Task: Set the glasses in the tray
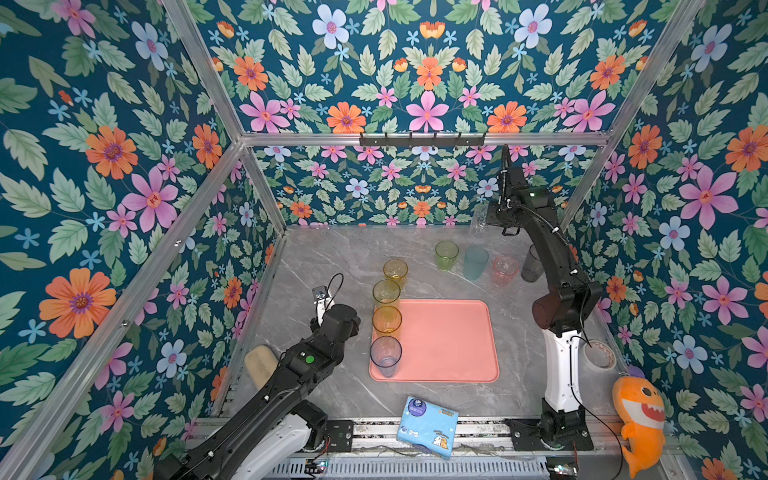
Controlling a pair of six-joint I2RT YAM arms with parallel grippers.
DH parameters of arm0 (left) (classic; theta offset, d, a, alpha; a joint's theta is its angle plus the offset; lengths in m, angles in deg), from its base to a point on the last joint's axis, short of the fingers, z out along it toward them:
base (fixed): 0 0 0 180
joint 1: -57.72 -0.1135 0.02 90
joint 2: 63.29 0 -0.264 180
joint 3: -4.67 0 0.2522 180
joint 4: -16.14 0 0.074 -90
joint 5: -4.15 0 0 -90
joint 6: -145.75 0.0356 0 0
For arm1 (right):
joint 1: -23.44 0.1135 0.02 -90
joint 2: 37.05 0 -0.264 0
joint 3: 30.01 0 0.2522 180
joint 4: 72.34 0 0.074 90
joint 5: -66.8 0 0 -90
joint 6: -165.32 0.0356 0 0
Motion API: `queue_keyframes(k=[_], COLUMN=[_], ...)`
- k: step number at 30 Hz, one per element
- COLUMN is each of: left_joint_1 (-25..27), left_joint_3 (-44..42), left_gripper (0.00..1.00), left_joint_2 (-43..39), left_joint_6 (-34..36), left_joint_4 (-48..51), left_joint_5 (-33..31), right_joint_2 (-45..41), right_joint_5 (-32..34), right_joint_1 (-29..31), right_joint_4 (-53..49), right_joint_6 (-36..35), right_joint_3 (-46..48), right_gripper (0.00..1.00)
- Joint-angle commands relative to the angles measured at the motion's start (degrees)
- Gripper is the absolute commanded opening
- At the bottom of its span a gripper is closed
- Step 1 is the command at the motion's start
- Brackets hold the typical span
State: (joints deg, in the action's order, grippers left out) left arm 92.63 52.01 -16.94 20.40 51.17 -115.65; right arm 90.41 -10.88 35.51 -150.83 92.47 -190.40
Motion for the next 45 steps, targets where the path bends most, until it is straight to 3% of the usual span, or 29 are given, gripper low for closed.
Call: queue_keyframes(k=[1, 11, 34, 45], left_joint_1=[0.0, 0.0, -0.1, -0.1], left_joint_3=[0.5, 3.0, 2.6, 2.2], left_gripper=[0.64, 0.64, 0.64, 0.64], left_joint_2=[0.2, 1.3, 2.6, 3.1], left_joint_6=[0.8, 3.8, 5.6, 4.8], left_joint_4=[0.2, -0.2, -3.1, -3.7], left_joint_5=[-0.7, -3.0, -4.6, -3.3], right_joint_2=[-1.8, -7.2, -25.0, -26.1], right_joint_5=[1.3, 0.3, -2.6, -2.9], right_joint_1=[1.4, 7.2, 19.3, 24.6], right_joint_4=[-2.0, -4.1, 11.0, 14.8], right_joint_6=[-1.4, -1.9, 4.9, 7.6], right_joint_3=[-0.4, 5.0, 42.9, 50.6], right_gripper=[0.00, 0.00, 0.00, 0.00])
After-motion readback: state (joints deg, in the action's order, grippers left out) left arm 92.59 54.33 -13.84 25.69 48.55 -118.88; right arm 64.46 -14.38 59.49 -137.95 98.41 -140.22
